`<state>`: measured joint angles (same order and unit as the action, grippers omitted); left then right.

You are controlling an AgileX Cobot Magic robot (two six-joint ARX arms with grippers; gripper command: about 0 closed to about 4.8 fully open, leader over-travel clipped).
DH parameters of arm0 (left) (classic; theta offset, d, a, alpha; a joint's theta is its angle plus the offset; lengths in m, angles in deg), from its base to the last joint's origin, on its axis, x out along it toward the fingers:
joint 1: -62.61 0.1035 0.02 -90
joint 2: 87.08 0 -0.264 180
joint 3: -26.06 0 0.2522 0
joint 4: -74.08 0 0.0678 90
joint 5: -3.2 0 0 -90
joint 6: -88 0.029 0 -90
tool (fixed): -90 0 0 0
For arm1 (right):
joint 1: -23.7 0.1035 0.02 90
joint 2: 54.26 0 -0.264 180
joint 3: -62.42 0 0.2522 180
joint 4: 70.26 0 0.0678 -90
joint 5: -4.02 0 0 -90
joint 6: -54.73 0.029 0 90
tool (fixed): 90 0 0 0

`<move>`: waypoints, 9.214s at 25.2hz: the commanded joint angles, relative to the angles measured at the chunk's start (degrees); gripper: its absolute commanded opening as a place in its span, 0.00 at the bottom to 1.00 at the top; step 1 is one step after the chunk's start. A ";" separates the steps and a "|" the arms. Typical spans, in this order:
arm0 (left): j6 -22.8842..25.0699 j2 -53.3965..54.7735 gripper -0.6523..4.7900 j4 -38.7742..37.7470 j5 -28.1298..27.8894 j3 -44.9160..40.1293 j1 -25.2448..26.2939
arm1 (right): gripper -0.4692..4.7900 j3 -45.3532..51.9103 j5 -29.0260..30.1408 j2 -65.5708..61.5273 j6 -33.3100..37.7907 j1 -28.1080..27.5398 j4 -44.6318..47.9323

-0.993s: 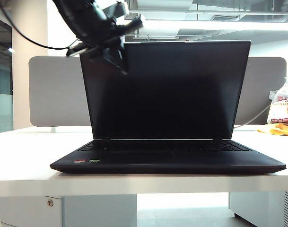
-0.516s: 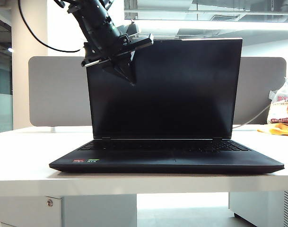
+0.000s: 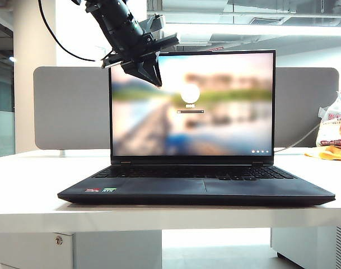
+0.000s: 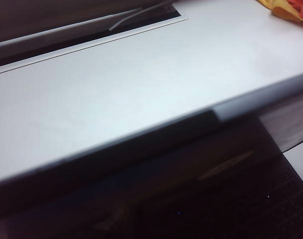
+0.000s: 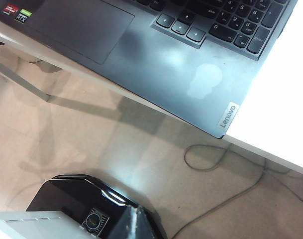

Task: Open the lid of the laptop and use the keypad to enter the password "123".

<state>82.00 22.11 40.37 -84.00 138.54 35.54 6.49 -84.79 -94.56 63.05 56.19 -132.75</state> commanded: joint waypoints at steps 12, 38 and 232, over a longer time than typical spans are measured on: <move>-0.02 0.55 0.11 3.19 -1.46 2.99 1.64 | 0.08 -0.09 -0.22 0.17 0.68 0.04 1.27; -3.76 0.44 0.11 -3.63 15.23 3.96 1.57 | 0.08 -0.15 -3.21 0.17 0.44 0.02 27.04; 4.24 -95.47 0.12 -3.52 -41.18 -65.72 -22.25 | 0.08 13.33 -2.54 5.88 -0.98 -14.01 25.18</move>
<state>86.46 -73.36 36.09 -124.96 72.71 13.16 19.91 -87.30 -88.72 61.78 42.14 -108.67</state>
